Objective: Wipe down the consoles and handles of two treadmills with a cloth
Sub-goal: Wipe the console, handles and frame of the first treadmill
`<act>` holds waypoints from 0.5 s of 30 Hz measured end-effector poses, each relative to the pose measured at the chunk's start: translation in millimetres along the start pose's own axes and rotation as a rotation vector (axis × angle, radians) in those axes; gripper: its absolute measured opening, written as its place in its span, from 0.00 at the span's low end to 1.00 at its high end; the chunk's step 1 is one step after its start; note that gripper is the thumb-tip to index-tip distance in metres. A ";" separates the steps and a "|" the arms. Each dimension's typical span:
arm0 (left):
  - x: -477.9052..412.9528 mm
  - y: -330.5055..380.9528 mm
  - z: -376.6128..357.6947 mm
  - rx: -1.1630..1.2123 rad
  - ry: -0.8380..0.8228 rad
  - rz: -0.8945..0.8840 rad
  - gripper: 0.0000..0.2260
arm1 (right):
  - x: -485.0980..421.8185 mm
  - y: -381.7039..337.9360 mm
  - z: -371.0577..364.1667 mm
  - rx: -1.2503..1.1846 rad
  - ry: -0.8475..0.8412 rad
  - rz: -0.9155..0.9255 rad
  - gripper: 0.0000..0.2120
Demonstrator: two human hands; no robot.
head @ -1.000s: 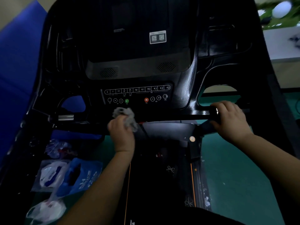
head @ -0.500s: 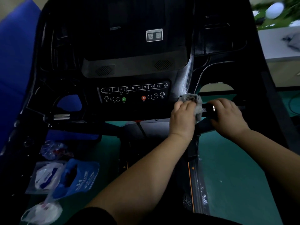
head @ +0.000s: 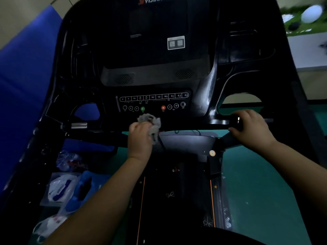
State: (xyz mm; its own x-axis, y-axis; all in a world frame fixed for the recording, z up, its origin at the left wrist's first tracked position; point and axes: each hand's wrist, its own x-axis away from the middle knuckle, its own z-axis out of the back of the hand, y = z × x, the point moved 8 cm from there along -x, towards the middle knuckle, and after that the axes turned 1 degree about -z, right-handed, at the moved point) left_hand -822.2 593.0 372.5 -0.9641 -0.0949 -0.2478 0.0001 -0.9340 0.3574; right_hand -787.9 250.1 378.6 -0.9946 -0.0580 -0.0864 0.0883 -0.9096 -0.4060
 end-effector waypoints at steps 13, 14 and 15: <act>20.5 -45.9 2.1 0.220 0.245 0.489 0.16 | -53.6 -165.7 -22.0 -0.102 0.048 0.408 0.34; 22.8 -42.2 -5.7 0.240 0.231 0.469 0.17 | -60.6 -175.5 -26.0 -0.079 0.038 0.433 0.36; 22.4 -47.5 -8.1 0.255 0.227 0.466 0.18 | -66.3 -179.9 -28.7 -0.060 0.027 0.439 0.38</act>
State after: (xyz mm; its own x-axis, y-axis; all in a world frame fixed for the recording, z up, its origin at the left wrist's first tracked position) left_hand -841.7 632.4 342.7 -0.7962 -0.5747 -0.1892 0.3204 -0.6658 0.6738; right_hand -736.2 429.4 431.3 -0.8606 -0.4219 -0.2853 0.5055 -0.7758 -0.3776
